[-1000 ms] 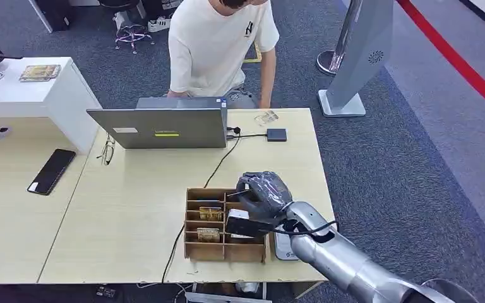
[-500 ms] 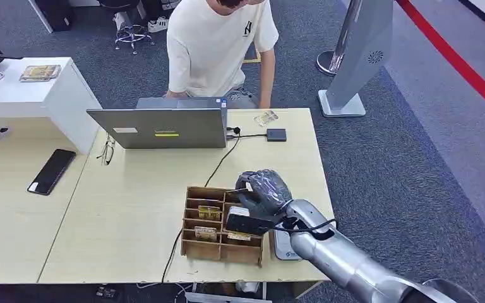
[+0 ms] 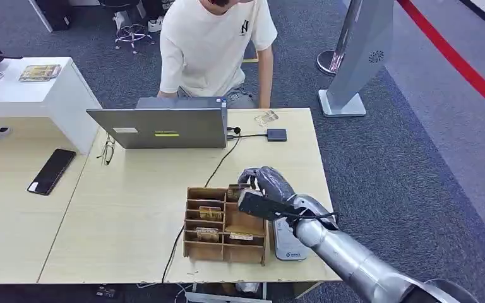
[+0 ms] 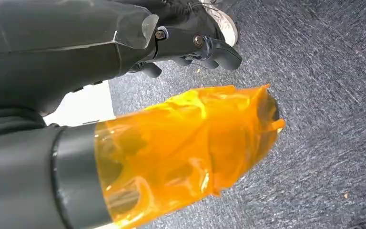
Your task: Pass the card to the sensor for recognition and then transmit it.
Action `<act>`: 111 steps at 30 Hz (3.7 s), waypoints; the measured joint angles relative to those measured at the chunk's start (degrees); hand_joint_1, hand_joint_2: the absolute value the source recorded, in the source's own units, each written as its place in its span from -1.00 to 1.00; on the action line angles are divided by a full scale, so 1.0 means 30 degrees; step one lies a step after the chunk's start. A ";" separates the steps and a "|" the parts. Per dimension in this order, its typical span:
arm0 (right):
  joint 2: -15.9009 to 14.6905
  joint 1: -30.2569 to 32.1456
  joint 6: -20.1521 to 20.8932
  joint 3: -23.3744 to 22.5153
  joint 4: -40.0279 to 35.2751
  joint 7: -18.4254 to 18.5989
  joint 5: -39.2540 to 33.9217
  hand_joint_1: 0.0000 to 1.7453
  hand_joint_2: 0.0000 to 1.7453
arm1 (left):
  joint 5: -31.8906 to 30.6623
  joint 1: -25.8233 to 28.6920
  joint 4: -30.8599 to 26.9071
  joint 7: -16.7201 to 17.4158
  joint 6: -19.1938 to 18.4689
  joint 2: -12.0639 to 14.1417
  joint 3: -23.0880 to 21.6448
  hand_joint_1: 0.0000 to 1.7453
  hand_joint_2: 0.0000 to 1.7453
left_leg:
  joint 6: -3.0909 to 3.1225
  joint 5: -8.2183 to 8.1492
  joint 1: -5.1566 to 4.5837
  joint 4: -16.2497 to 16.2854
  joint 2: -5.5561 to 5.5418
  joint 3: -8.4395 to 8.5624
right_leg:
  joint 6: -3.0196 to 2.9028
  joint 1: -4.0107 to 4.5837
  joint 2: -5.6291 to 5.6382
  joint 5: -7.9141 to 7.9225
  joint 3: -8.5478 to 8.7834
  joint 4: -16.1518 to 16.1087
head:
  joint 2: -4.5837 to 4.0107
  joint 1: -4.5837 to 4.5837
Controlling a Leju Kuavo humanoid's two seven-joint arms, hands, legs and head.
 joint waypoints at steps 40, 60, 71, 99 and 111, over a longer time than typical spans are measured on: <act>0.0467 -0.0766 0.3548 -0.2447 -0.2142 -0.2921 -0.7314 0.94 1.00 | -0.0116 0.0109 0.0000 -0.0809 0.0262 -0.0007 0.0182 -1.00 -1.00 | 0.0001 0.0003 0.0002 0.0000 0.0003 0.0003 | -0.0001 0.0001 0.0001 0.0002 0.0003 0.0004 | 0.0000 0.0007; 0.3132 -0.5125 -0.0144 -0.1217 0.0392 -0.3271 -0.2457 0.98 1.00 | -0.1347 -0.0472 0.0000 -0.0146 -0.0378 -0.0007 0.0044 -1.00 -1.00 | -0.0005 0.0013 0.0005 0.0000 0.0008 0.0005 | -0.0007 0.0004 0.0005 0.0006 -0.0001 0.0015 | 0.0000 0.0000; 0.4977 -0.7131 -0.3149 -0.0239 0.3761 -0.1922 0.0964 0.88 1.00 | -0.2150 -0.0894 -0.0007 0.0467 -0.0780 -0.0007 -0.0467 -1.00 -1.00 | -0.0007 0.0016 0.0005 0.0000 0.0006 0.0005 | -0.0013 0.0004 0.0006 0.0010 -0.0002 0.0017 | 0.0000 0.0000; 0.6324 -0.7103 0.0437 -0.0610 0.7740 -0.3911 -0.2252 -1.00 1.00 | -0.2354 -0.0983 -0.0007 0.0489 -0.0882 -0.0160 -0.0882 -1.00 -1.00 | -0.0007 0.0015 0.0005 0.0001 0.0006 0.0007 | -0.0014 0.0004 0.0010 0.0011 -0.0013 0.0015 | 0.0000 0.0007; 0.4351 -0.3062 0.7778 -0.2607 0.1868 -0.5231 -1.0094 -1.00 -1.00 | -0.1829 -0.0475 -0.0007 -0.0525 -0.0386 -0.0102 -0.0576 -1.00 -1.00 | -0.0006 0.0011 0.0004 0.0001 0.0002 0.0006 | -0.0012 0.0003 0.0003 0.0008 -0.0010 0.0002 | 0.0000 0.0007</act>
